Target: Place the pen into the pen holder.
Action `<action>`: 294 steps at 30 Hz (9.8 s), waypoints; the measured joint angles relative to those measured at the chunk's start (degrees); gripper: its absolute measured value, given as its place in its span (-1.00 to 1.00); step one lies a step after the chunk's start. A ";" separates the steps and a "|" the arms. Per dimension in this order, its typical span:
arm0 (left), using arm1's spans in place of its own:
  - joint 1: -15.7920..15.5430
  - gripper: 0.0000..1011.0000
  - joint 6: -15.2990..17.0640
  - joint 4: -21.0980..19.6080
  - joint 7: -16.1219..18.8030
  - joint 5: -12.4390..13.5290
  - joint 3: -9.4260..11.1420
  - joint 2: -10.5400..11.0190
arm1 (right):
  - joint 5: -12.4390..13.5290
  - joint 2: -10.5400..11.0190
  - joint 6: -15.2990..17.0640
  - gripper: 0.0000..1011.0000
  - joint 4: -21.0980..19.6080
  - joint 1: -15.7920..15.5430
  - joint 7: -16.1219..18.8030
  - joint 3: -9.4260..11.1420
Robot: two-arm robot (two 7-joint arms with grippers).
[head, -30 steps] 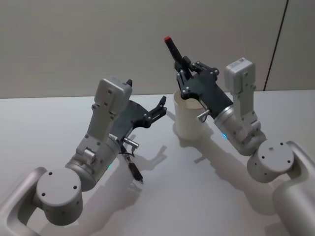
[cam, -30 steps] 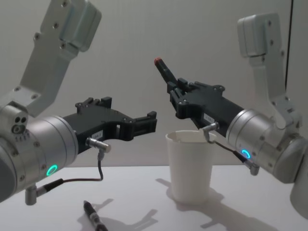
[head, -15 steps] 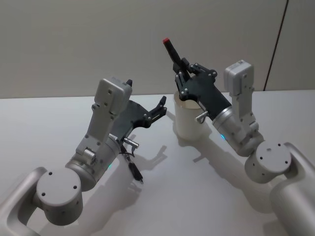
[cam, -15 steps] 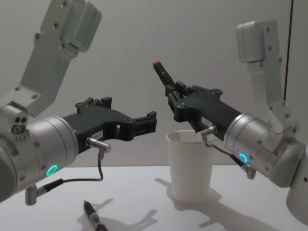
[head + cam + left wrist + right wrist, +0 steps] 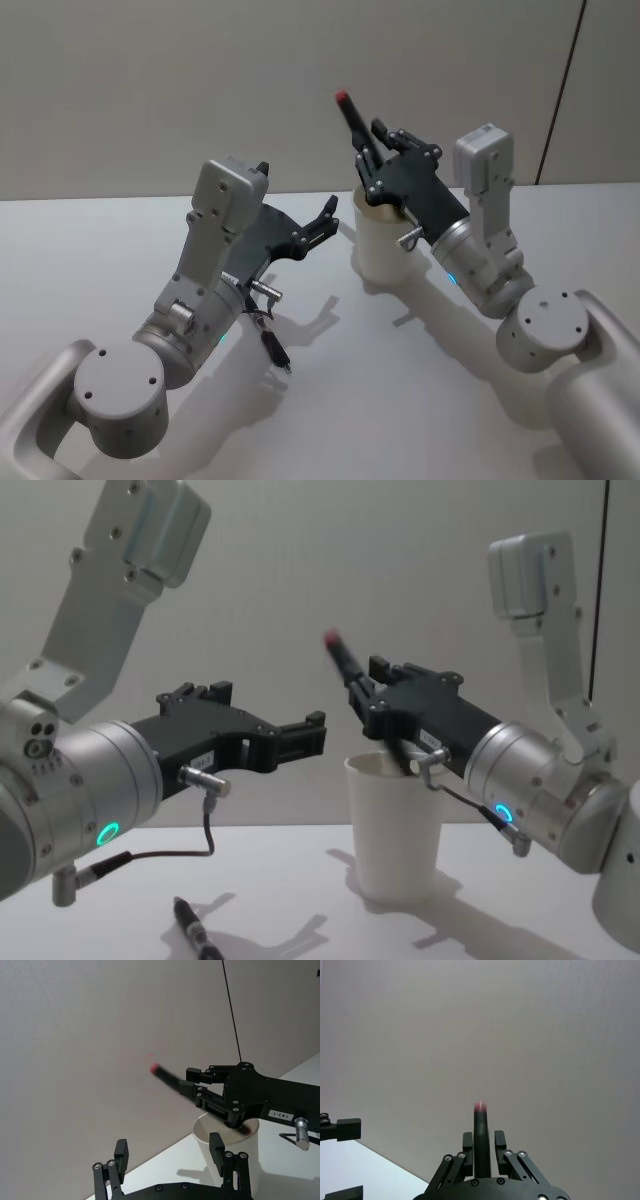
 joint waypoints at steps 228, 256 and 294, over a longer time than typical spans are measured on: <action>7.86 0.98 32.95 -7.85 20.88 -16.53 -1.61 -7.03 | 14.65 20.41 30.17 0.98 -46.29 -30.71 -13.14 4.84; 7.80 0.98 34.09 -5.85 23.51 -18.69 -3.59 -8.84 | 14.65 20.40 30.17 0.98 -46.29 -30.71 -13.14 4.84; 7.86 0.12 35.17 -5.24 23.00 -18.84 -4.28 -9.24 | 14.65 20.41 30.17 0.98 -46.29 -30.71 -13.14 4.84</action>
